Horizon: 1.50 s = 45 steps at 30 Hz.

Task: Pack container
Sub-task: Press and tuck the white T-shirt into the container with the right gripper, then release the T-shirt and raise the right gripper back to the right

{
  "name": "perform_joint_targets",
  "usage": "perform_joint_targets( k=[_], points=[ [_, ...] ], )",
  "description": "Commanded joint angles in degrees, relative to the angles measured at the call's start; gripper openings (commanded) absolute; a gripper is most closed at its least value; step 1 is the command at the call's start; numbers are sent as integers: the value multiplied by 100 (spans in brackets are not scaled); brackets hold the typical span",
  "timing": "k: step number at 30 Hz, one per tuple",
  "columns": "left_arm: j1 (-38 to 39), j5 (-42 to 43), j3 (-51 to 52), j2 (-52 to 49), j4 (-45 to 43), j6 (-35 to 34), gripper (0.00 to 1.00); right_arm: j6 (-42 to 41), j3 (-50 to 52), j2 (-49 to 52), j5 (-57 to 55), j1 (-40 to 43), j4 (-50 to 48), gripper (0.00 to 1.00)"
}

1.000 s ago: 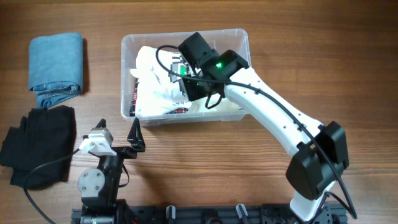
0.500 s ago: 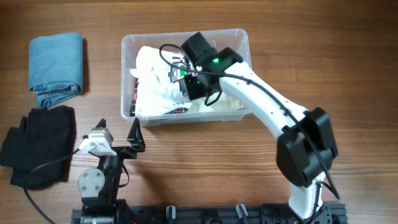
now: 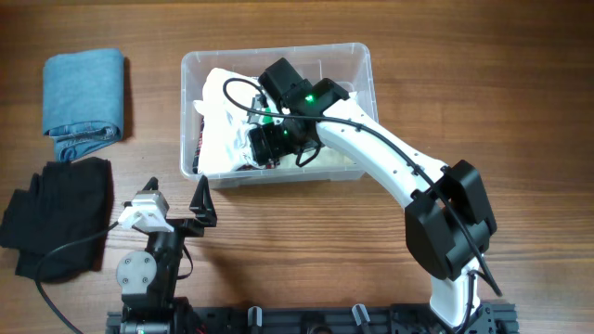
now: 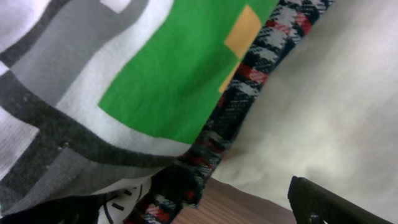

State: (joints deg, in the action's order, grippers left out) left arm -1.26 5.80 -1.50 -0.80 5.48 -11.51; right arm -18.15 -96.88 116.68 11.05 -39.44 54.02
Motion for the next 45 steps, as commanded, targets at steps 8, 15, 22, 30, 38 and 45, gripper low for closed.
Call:
perform_joint_targets(
  k=[8,15,22,30,38,45],
  points=[
    [-48,-35,42,42,-13,-57,100,737,2,-164,-197,896,470,99],
    [-48,-35,42,42,-13,-57,100,1062,-170,-621,616,833,-328,96],
    [-48,-35,42,42,-13,-57,100,866,-107,-579,1274,595,-1513,4],
    [-48,-35,42,42,-13,-57,100,549,-92,400,1281,61,-1764,4],
    [-48,-35,42,42,-13,-57,100,295,-96,986,1300,-101,-1853,4],
    [-48,-35,42,42,-13,-57,100,356,-407,433,1298,76,-1731,5]
  ],
)
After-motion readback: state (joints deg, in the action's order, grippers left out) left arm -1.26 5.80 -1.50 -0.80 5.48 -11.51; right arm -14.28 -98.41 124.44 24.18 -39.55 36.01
